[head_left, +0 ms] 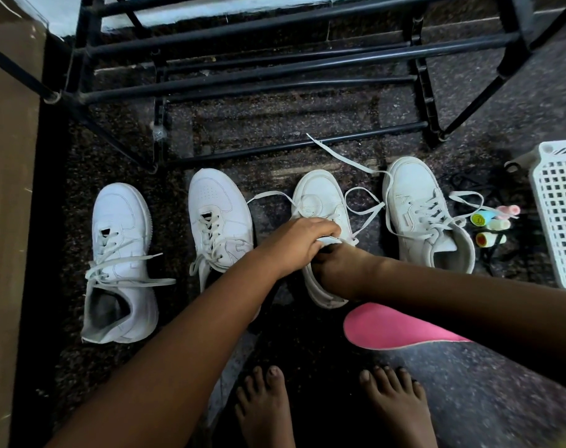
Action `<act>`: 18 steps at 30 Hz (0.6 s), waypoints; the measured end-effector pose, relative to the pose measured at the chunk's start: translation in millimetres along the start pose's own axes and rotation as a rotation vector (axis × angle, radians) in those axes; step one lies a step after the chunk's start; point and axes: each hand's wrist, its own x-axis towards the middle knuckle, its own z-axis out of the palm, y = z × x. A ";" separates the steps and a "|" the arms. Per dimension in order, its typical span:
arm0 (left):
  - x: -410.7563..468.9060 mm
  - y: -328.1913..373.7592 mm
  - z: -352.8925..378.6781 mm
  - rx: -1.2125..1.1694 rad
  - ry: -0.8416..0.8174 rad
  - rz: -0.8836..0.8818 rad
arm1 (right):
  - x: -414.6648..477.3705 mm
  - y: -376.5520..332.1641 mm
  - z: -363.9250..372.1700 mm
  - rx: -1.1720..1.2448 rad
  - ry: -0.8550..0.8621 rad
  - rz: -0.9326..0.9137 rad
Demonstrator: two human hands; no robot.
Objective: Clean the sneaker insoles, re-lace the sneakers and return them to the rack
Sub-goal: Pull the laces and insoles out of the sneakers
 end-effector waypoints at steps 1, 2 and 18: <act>0.3 0.5 -0.3 0.002 0.000 0.004 | 2.9 -5.9 -2.7 -0.035 0.012 0.002; 0.5 0.8 -0.3 0.003 -0.004 0.007 | 2.9 -8.2 -4.2 -0.055 0.024 0.006; -0.6 4.5 -1.8 0.036 -0.011 -0.011 | 5.3 -11.3 -7.6 -0.019 0.110 -0.033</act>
